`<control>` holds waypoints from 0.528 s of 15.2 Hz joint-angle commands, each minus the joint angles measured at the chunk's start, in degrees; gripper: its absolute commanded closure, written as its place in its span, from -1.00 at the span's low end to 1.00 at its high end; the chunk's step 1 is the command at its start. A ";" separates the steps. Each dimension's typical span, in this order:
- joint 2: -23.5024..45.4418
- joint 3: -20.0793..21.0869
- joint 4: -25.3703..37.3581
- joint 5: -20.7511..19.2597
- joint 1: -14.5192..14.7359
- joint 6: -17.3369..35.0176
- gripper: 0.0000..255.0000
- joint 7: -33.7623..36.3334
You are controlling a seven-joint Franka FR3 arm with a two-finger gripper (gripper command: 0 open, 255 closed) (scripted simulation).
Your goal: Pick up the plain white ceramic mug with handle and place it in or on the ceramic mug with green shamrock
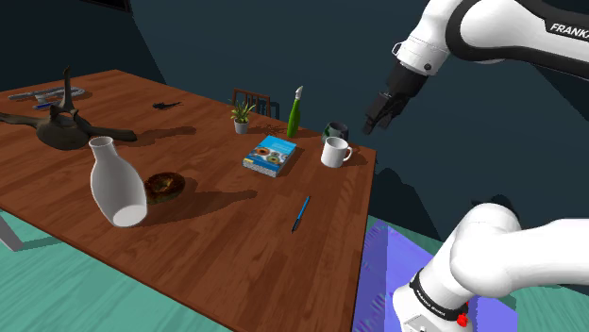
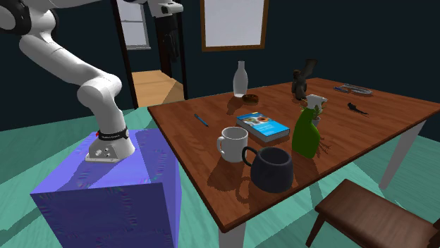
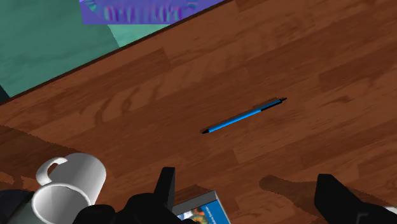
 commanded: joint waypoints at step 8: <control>11.25 -4.30 -0.22 -2.83 -1.09 9.32 -1.00 -5.24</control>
